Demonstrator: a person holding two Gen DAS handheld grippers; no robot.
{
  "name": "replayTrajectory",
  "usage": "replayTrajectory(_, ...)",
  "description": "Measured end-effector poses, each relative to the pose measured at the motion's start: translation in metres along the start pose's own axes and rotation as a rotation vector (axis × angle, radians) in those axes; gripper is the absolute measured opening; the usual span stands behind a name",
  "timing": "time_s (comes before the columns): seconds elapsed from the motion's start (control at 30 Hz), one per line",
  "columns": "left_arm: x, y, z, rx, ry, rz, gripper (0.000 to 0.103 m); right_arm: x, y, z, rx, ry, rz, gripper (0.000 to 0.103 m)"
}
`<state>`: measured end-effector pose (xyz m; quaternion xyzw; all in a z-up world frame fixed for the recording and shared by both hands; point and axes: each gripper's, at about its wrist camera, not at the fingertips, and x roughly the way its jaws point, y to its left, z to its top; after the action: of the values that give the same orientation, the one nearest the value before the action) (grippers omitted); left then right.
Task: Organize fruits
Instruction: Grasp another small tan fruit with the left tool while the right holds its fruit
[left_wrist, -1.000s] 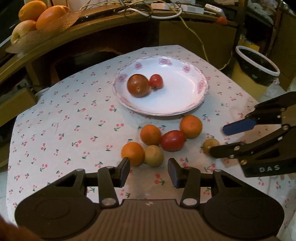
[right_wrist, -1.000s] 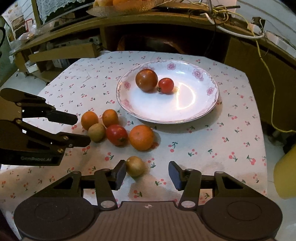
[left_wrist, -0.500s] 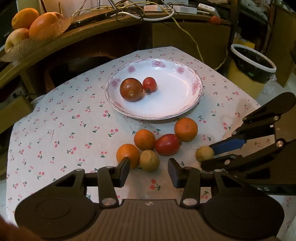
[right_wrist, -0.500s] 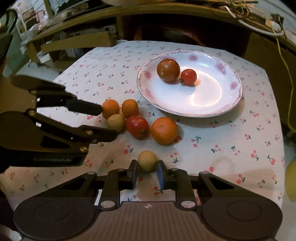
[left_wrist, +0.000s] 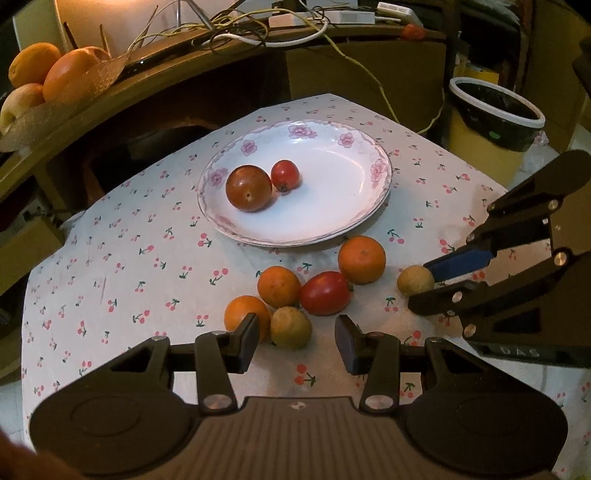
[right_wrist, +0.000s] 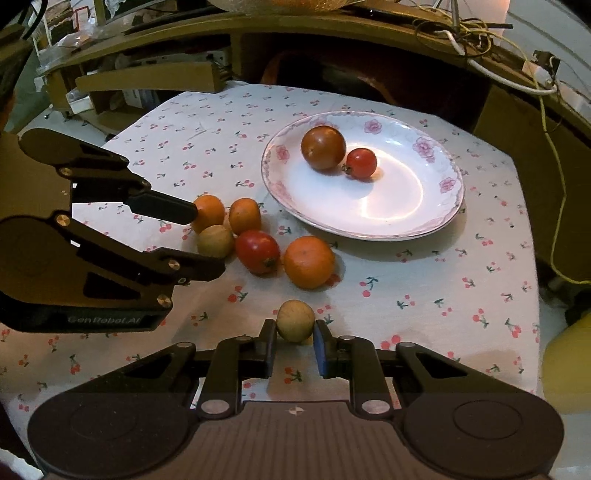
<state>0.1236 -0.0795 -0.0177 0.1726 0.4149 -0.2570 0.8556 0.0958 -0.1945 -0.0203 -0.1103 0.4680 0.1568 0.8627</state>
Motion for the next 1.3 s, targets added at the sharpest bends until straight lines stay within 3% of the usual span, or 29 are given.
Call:
replayTrajectory(0.67,0.005,-0.010,0.001,0.046,0.005,-0.009,0.049,-0.001,-0.004,-0.001,-0.029,0.000,-0.082,0.021)
replayTrajectory(0.97,-0.004,-0.006,0.000,0.003,-0.007,-0.106,0.049,-0.001,-0.004,0.001,-0.036,0.003,-0.094,0.022)
replayTrajectory(1.1,0.002,0.000,-0.005,-0.001,0.011,-0.065,0.049,-0.001,-0.006,0.000,-0.027,0.009,-0.094,0.022)
replayTrajectory(1.3,0.004,0.001,-0.005,-0.007,0.008,-0.060,0.049,0.000,-0.010,-0.001,-0.010,0.017,-0.089,0.022)
